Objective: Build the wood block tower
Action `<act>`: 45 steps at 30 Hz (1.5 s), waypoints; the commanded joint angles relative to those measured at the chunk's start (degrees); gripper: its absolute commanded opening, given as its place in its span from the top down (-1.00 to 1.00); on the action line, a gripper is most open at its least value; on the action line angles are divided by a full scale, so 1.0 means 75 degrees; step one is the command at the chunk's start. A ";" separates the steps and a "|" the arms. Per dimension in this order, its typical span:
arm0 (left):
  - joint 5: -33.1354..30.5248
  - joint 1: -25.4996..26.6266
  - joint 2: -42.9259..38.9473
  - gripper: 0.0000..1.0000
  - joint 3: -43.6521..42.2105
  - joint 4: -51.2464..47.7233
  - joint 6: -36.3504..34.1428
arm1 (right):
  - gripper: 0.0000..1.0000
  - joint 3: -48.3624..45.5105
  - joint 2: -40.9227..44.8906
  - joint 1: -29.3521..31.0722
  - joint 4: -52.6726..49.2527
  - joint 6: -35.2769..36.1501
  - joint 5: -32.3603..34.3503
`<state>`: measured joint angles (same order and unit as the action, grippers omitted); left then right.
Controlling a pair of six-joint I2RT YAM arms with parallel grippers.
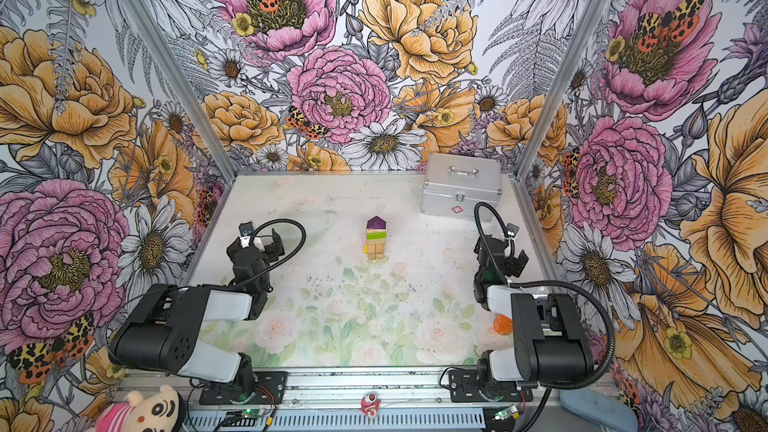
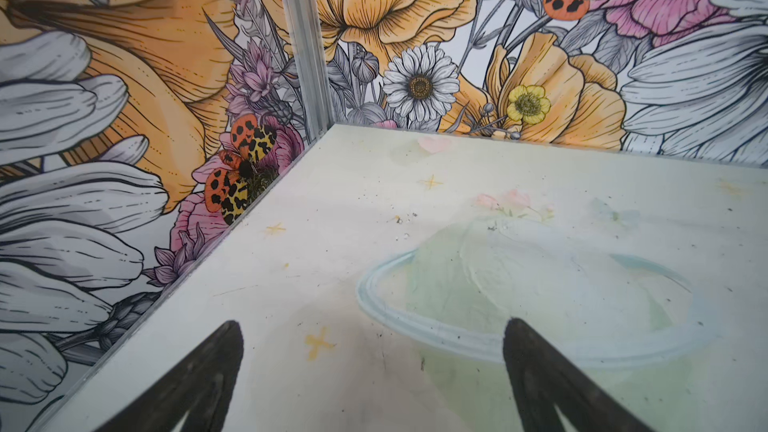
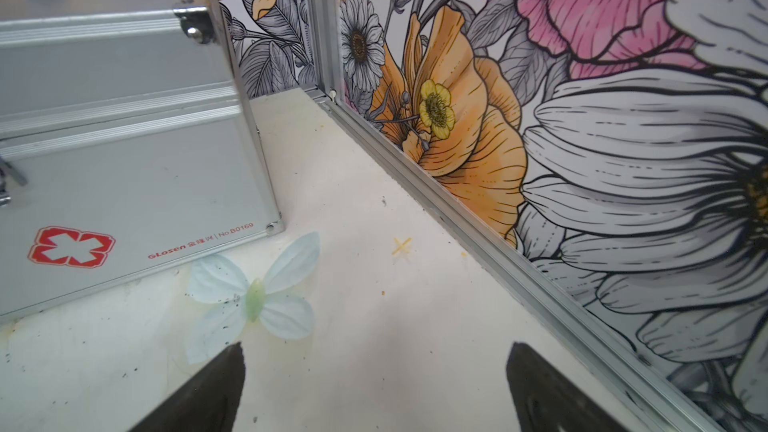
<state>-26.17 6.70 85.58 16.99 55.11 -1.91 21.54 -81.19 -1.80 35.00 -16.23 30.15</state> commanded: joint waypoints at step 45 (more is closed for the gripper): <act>0.1837 -0.0788 0.0449 -0.98 0.0564 -0.0041 0.0275 | -0.99 -0.0024 -0.0917 0.0375 0.2247 0.1330 -0.1802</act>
<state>-13.63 0.51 89.12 20.60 54.22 0.03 21.17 -87.94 0.58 50.00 -6.68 15.81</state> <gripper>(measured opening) 0.987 0.997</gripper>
